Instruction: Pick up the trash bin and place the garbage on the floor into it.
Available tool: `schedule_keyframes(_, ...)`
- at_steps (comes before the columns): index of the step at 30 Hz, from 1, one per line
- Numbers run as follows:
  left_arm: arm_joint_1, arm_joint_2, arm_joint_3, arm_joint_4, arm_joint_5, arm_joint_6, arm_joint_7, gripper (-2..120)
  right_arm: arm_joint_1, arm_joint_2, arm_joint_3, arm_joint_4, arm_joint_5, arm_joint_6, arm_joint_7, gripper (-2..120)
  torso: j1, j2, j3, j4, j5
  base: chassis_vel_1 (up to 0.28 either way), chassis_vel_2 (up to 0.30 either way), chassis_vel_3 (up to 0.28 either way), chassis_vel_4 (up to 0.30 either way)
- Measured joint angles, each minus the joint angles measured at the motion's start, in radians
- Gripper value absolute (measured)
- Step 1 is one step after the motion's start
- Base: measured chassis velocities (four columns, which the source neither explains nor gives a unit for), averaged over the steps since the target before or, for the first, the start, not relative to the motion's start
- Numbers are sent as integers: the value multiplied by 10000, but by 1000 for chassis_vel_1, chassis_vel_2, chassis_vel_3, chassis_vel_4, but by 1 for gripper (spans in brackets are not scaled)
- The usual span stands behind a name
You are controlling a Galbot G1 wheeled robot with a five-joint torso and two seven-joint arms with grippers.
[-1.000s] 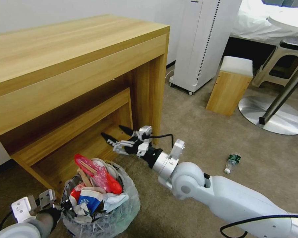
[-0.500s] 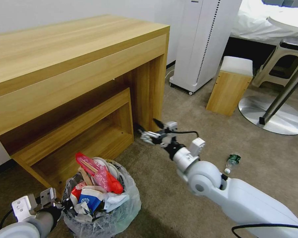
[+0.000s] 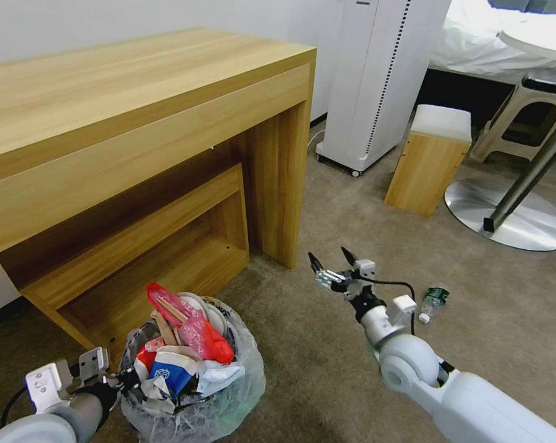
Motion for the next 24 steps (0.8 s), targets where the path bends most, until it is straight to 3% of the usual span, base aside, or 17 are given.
schedule_keyframes(10, -2, -12, 31, -84, 72, 58, 123, 0, -1229, -16, 1139, -219, -353, 200, 82, 100, 0, 0, 0, -1, 0, 0, 0, 0, 0)
schedule_keyframes(24, 15, 54, 51, -143, 120, 68, 162, 0, -1634, 132, 1437, -135, -602, 268, 154, 100, 0, 0, 1, 0, 0, 0, 0, 0, 0)
